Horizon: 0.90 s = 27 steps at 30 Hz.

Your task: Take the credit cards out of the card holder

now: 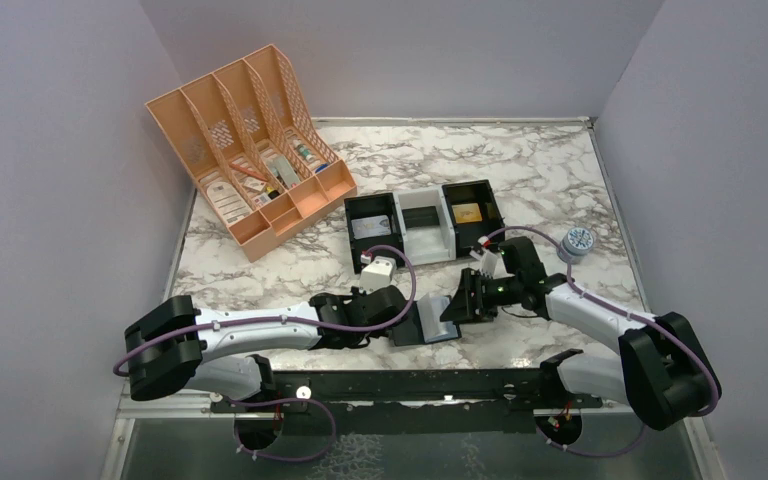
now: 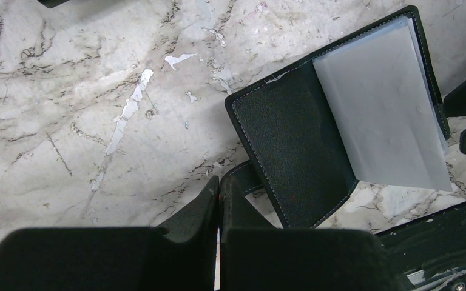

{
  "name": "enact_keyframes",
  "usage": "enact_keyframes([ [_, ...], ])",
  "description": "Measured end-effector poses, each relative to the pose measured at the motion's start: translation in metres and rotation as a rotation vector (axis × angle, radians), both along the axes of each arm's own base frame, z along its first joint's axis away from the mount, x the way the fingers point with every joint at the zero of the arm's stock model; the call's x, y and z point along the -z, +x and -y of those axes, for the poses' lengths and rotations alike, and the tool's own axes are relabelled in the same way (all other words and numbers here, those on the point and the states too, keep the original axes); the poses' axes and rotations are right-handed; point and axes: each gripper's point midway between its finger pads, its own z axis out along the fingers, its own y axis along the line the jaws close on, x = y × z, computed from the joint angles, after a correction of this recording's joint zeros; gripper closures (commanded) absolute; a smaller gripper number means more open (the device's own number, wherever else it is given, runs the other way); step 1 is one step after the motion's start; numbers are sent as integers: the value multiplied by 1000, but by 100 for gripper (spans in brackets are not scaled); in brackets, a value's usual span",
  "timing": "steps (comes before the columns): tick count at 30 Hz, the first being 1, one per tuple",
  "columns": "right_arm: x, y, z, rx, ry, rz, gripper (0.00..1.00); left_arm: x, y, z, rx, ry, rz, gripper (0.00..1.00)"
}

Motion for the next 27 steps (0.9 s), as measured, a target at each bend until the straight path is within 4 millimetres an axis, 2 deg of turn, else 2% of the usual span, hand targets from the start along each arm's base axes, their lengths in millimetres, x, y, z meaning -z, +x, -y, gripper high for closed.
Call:
enact_keyframes([
  [7, 11, -9, -5, -30, 15, -50, 50, -2, 1, 4, 1, -5, 0, 100],
  [27, -1, 1, -7, -7, 15, -9, 46, -2, 1, 4, 2, -2, -1, 100],
])
